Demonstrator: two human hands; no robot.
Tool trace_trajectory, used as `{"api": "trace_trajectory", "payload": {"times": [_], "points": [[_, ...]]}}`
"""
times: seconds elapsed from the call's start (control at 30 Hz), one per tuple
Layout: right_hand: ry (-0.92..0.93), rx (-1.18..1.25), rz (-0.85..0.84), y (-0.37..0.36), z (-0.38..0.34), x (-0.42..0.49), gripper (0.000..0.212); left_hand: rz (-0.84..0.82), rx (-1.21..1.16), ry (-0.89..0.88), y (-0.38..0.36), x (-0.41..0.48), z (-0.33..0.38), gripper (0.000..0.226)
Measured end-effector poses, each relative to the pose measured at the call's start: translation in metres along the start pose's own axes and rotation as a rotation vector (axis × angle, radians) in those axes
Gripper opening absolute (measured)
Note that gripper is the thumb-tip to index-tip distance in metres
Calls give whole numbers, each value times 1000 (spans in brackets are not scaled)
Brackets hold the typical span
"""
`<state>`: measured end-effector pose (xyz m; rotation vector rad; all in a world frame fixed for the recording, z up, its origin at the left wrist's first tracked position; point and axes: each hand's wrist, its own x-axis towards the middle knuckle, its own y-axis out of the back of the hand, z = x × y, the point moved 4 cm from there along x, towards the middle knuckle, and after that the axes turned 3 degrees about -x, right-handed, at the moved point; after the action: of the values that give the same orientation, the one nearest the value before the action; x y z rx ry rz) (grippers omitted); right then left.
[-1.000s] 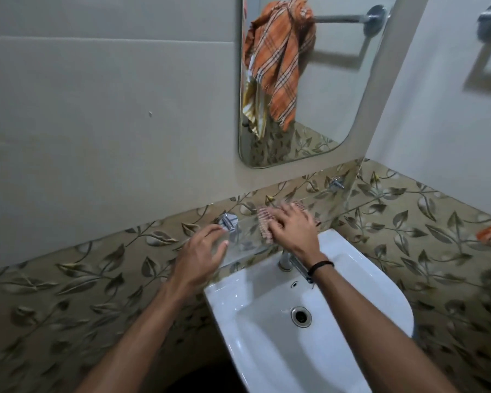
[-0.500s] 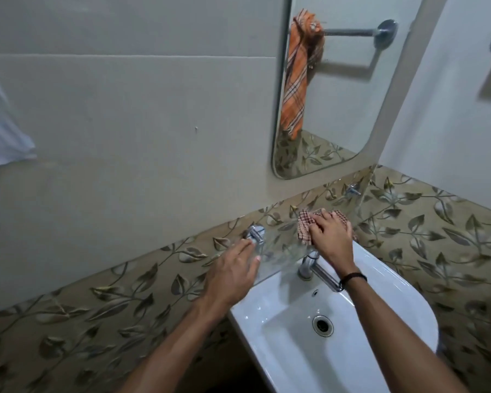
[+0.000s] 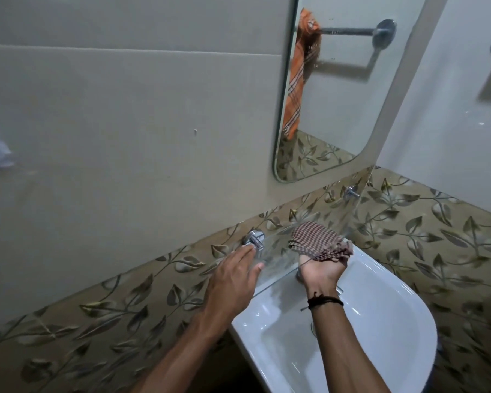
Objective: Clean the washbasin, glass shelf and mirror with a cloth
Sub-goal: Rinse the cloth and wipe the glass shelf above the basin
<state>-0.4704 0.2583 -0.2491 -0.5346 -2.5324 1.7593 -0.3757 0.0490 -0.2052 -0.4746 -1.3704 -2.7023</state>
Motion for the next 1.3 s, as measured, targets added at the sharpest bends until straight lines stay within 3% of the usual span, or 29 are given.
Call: {"api": "trace_trajectory", "payload": {"times": [0.07, 0.1, 0.27, 0.33, 0.43, 0.57, 0.7, 0.8, 0.87, 0.97, 1.17, 1.3], "points": [[41, 22, -43, -2, -15, 17, 68, 7, -5, -2, 1, -1, 0, 49], [52, 32, -23, -4, -24, 26, 71, 16, -4, -3, 0, -1, 0, 48], [-1, 63, 147, -1, -39, 65, 47, 64, 0, -9, 0, -2, 2, 61], [-12, -34, 204, -1, -31, 56, 21, 84, -3, -6, -2, -2, 3, 63], [-21, -225, 235, -1, -6, 25, 7, 103, -6, 2, -3, -2, 2, 51], [-78, -276, 336, 7, 10, 15, 25, 98, -1, 9, -4, -2, 2, 48], [-108, -166, 219, 2, -31, 56, 19, 121, 14, -10, -3, -3, 1, 46], [-8, 17, 98, -4, -61, 83, 33, 127, -3, -2, -2, -3, 1, 46], [40, 70, 71, -7, -61, 85, 26, 136, -24, -3, -1, -3, 1, 44], [-13, 117, 35, -10, -36, 64, 31, 147, -38, -19, -2, -3, 2, 47], [-169, 38, 16, -9, 13, -21, 34, 127, -55, 0, -4, -2, -2, 48], [-255, -159, 99, -4, 10, -11, 26, 124, -65, 6, -4, -2, -1, 49]]}}
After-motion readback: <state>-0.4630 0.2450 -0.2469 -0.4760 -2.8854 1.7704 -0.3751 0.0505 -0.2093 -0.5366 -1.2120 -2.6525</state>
